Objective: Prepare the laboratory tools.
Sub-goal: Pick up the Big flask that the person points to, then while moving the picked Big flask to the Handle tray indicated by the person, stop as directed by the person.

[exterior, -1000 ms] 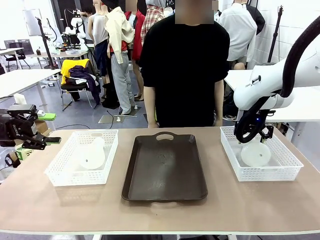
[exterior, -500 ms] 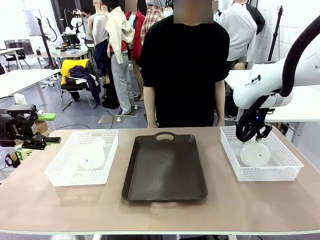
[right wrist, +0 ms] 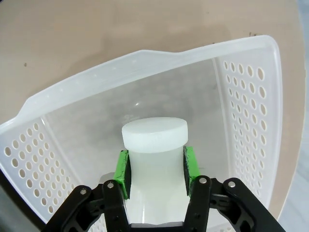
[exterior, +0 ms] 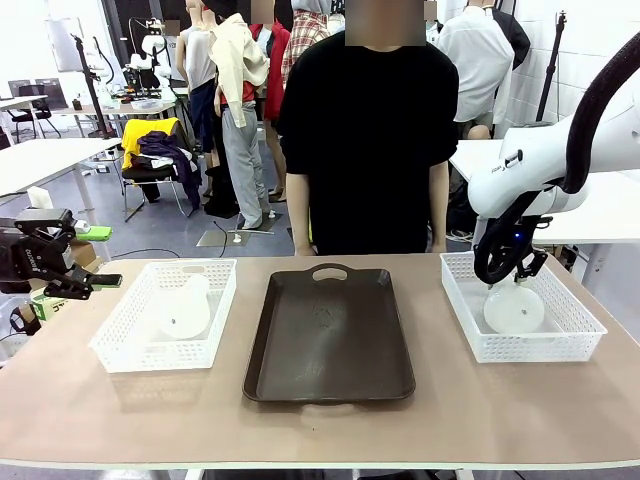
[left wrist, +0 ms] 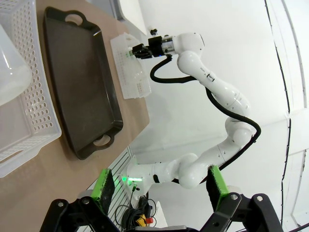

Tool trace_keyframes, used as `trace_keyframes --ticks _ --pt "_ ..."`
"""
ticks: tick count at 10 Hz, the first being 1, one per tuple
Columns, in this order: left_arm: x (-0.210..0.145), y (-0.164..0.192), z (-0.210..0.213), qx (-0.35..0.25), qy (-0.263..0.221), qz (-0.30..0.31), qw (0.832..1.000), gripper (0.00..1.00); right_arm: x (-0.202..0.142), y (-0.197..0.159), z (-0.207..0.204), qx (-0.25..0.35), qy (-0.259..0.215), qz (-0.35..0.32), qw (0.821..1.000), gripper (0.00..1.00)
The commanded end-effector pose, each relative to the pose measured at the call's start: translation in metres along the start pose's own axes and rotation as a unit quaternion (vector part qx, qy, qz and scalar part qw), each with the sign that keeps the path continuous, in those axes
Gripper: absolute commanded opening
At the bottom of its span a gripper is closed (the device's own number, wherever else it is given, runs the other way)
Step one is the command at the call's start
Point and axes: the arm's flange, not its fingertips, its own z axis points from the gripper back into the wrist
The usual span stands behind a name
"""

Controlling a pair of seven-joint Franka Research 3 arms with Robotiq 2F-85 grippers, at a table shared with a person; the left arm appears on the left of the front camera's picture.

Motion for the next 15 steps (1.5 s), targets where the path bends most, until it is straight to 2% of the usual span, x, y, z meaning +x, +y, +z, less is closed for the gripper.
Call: trace_keyframes --ticks 1,15 --pt "-0.0001 -0.0015 0.0009 -0.003 -0.002 0.001 1.000 1.00 0.0000 0.0018 -0.0003 0.001 -0.002 0.001 1.000 0.00" --pt "-0.0001 -0.0015 0.0009 -0.003 -0.002 0.001 1.000 1.00 0.0000 0.0018 -0.0003 0.001 -0.002 0.001 1.000 0.00"
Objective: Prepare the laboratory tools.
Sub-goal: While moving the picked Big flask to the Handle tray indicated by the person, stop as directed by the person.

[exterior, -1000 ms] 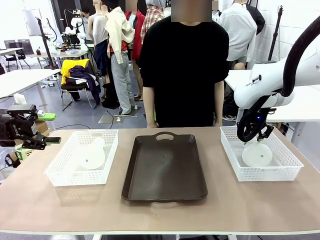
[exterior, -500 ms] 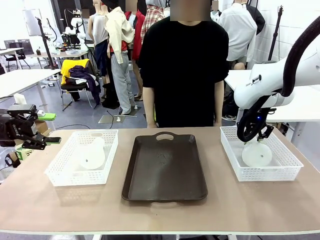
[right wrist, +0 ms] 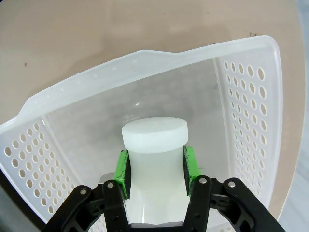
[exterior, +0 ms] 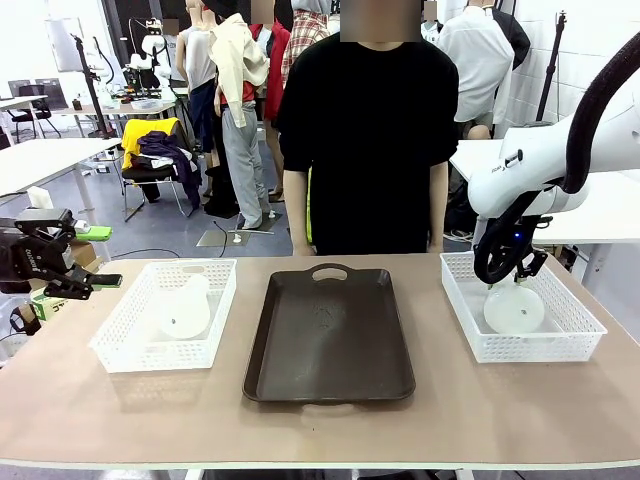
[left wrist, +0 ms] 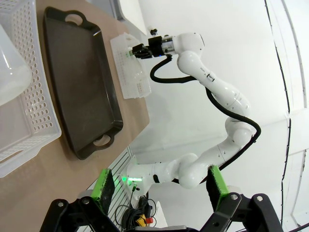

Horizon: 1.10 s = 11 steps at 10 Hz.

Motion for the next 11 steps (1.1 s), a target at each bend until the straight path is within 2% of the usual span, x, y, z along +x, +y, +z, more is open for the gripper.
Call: trace_keyframes --ticks 1,6,7,11 --pt "0.000 -0.002 0.001 -0.003 -0.002 0.001 1.000 1.00 0.000 0.002 0.000 0.001 -0.001 0.001 1.000 0.00" --pt "0.000 -0.002 0.001 -0.003 -0.002 0.001 1.000 1.00 0.000 0.000 0.000 0.000 0.000 0.000 1.000 0.00" --pt "0.000 -0.002 0.001 -0.003 -0.002 0.001 1.000 1.00 -0.003 -0.003 0.007 0.015 0.010 0.004 1.000 0.00" --pt "0.000 -0.002 0.001 -0.003 -0.002 0.001 1.000 1.00 -0.026 -0.024 0.072 0.004 -0.021 -0.006 1.000 0.00"
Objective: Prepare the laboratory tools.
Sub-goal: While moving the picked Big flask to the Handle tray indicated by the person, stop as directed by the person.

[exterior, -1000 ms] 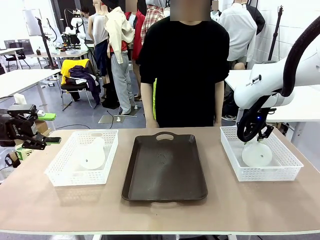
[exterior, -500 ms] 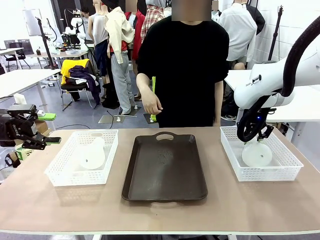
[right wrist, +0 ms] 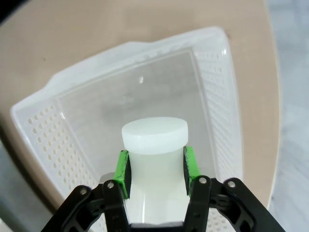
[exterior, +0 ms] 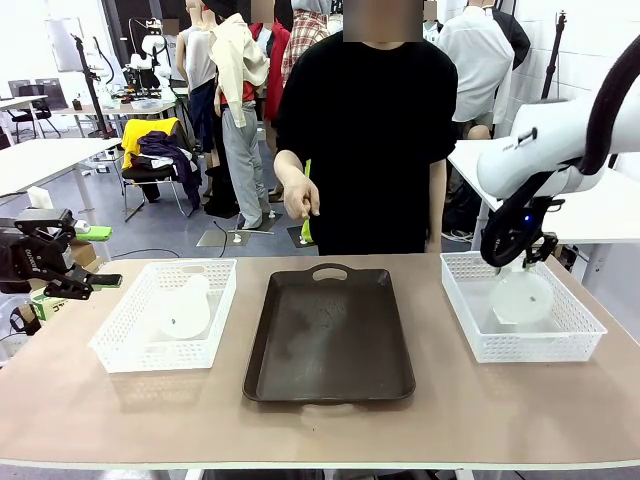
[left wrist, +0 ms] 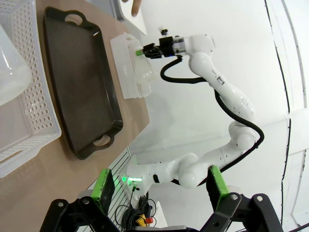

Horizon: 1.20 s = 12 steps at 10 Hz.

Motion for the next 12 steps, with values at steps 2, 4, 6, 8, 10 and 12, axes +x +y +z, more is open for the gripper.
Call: trace_keyframes --ticks 2,4,6,8,10,12 --pt "0.000 -0.002 0.001 -0.003 -0.002 0.001 1.000 1.00 -0.028 -0.014 0.043 -0.019 -0.023 0.009 1.000 0.00" --pt "0.000 -0.002 0.001 -0.003 -0.002 0.001 1.000 1.00 -0.045 -0.016 0.071 -0.031 -0.060 0.018 0.998 0.00" --pt "0.000 -0.002 0.001 -0.003 -0.002 0.001 1.000 1.00 -0.057 -0.018 0.085 -0.020 -0.081 0.034 0.996 0.00" --pt "0.000 -0.002 0.001 -0.003 -0.002 0.001 1.000 1.00 -0.064 -0.017 0.090 -0.037 -0.084 0.044 0.995 0.00" --pt "0.000 -0.002 0.001 -0.003 -0.002 0.001 1.000 1.00 -0.054 -0.015 0.096 -0.016 -0.067 0.027 0.997 0.00" --pt "0.000 -0.002 0.001 -0.003 -0.002 0.001 1.000 1.00 -0.054 -0.015 0.096 -0.016 -0.067 0.027 0.997 0.00"
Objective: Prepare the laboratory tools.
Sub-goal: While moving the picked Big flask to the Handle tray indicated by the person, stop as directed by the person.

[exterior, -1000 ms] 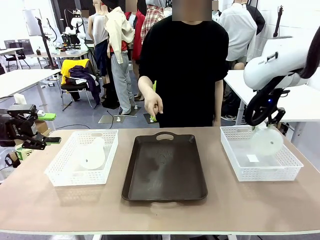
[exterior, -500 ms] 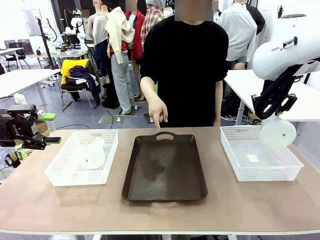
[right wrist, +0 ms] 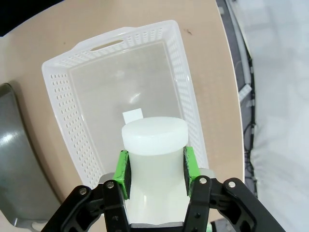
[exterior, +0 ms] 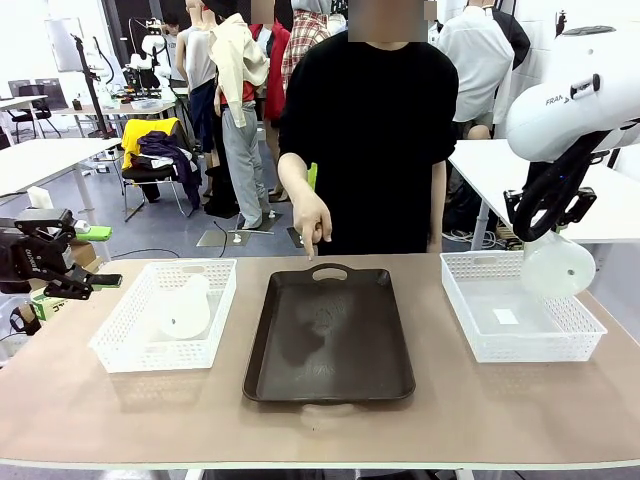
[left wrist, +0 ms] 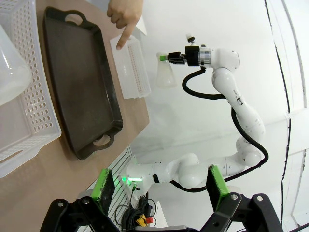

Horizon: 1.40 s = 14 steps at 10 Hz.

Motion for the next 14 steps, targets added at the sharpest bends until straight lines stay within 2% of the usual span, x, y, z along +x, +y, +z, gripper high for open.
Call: trace_keyframes --ticks 1,3,4,6,8,11,14 --pt "0.000 -0.002 0.001 -0.003 -0.002 0.001 1.000 1.00 0.000 0.001 0.000 0.000 0.000 0.001 1.000 0.00" --pt "0.000 -0.002 0.001 -0.003 -0.002 0.001 1.000 1.00 -0.014 0.024 0.013 0.000 -0.017 0.020 1.000 0.00" --pt "0.000 -0.002 0.001 -0.003 -0.002 0.001 1.000 1.00 -0.022 0.044 0.029 0.023 -0.033 0.039 0.998 0.00" --pt "0.000 -0.002 0.001 -0.003 -0.002 0.001 1.000 1.00 -0.036 0.089 0.065 0.049 -0.067 0.069 0.994 0.00" --pt "0.000 -0.002 0.001 -0.003 -0.002 0.001 1.000 1.00 -0.050 0.146 0.090 0.098 -0.067 0.135 0.984 0.00" --pt "0.000 -0.002 0.001 -0.003 -0.002 0.001 1.000 1.00 -0.068 0.243 0.086 0.135 -0.062 0.196 0.969 0.00" --pt "0.000 -0.002 0.001 -0.003 -0.002 0.001 1.000 1.00 -0.080 0.304 0.063 0.140 -0.081 0.228 0.960 0.00"
